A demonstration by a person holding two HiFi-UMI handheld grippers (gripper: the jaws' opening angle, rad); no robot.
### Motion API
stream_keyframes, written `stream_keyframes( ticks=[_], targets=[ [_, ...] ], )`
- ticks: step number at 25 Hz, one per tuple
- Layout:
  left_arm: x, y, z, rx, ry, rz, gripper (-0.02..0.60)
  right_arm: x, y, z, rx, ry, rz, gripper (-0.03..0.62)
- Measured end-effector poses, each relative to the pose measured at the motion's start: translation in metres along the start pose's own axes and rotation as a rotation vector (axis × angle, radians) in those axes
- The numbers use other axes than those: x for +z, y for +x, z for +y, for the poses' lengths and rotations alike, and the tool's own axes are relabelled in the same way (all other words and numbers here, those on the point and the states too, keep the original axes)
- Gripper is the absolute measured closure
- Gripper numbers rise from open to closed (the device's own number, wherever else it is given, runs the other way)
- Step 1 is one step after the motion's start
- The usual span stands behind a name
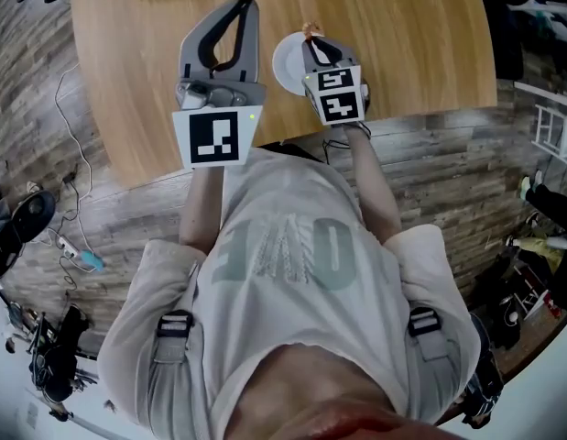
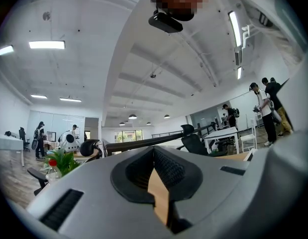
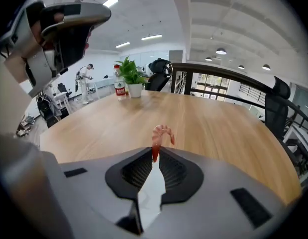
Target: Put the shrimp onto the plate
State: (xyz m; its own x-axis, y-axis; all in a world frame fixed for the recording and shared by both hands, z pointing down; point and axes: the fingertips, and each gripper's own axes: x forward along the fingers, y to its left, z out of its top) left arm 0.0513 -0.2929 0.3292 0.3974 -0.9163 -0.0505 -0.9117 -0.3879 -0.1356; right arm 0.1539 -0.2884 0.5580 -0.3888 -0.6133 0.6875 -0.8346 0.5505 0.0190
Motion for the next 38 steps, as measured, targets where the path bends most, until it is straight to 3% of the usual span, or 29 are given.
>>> stream_keyframes(
  ticks=[14, 24, 38],
  targets=[
    [-0.015, 0.005, 0.007, 0.010, -0.024, 0.029, 0.572, -0.051, 0.021, 0.011, 0.045, 0.019, 0.243, 0.542],
    [-0.020, 0.004, 0.009, 0.020, -0.032, 0.045, 0.572, -0.054, 0.022, 0.005, 0.020, -0.010, 0.255, 0.540],
    [-0.018, 0.005, 0.009, 0.010, -0.027, 0.029, 0.572, -0.052, 0.022, 0.007, 0.030, 0.078, 0.265, 0.503]
  ],
)
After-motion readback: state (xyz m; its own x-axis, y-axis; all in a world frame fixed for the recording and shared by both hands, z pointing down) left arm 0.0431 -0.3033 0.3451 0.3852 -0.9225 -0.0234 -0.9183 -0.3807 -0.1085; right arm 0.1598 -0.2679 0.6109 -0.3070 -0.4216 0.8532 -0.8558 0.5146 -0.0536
